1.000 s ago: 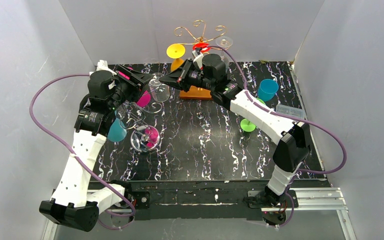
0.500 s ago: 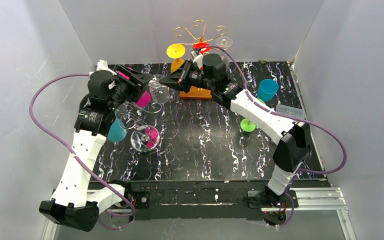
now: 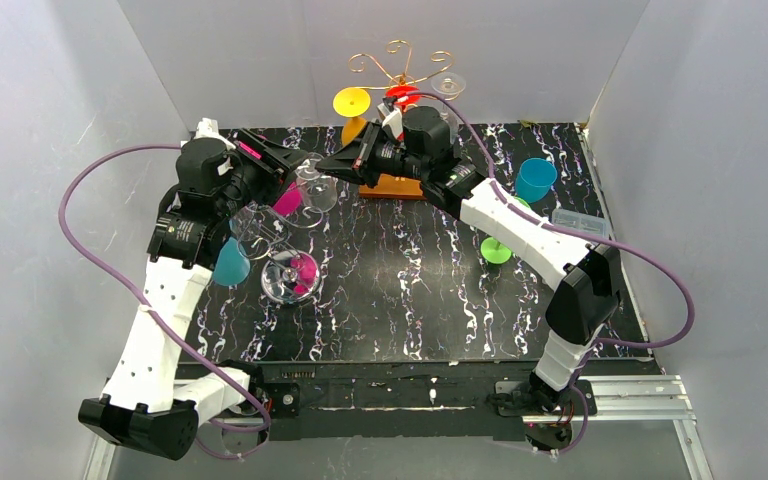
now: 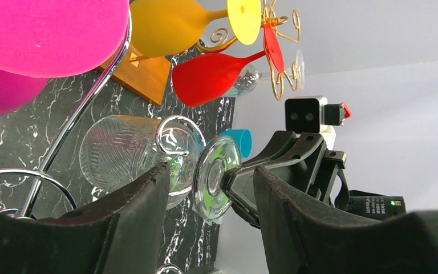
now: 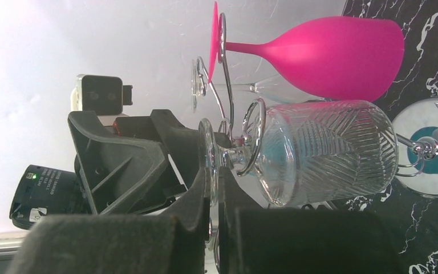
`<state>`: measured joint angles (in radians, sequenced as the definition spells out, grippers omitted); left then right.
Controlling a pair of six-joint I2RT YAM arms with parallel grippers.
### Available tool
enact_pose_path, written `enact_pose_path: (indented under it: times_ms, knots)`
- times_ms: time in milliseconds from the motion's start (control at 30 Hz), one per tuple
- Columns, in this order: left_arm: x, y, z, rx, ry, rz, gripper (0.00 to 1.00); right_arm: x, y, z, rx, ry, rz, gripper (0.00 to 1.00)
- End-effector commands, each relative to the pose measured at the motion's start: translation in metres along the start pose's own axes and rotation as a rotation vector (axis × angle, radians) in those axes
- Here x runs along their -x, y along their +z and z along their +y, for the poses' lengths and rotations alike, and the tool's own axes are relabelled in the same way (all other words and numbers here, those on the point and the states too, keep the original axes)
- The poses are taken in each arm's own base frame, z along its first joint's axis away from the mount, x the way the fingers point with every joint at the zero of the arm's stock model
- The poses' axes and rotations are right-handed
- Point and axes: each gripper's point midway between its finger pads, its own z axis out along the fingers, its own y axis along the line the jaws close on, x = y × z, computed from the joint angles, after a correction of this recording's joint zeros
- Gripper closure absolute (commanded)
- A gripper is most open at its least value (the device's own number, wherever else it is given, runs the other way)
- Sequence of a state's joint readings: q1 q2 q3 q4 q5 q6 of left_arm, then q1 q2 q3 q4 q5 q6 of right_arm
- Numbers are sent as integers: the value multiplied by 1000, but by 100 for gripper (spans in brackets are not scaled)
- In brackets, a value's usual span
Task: Take the wine glass off the wine glass rack
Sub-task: Pick up the wine glass from the wine rack.
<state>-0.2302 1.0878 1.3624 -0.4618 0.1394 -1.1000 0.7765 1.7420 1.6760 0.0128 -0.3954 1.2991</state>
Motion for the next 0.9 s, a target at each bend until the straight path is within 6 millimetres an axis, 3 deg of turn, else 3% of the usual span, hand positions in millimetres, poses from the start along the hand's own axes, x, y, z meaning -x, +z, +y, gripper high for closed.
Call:
enact_pose_path:
  times_ms: [0, 867]
  knots:
    - [-6, -6, -2, 11, 33, 35, 46, 0, -18, 80, 212, -102, -9, 99]
    - [8, -16, -43, -134, 179, 2, 38, 4, -5, 75, 214, -79, -16, 99]
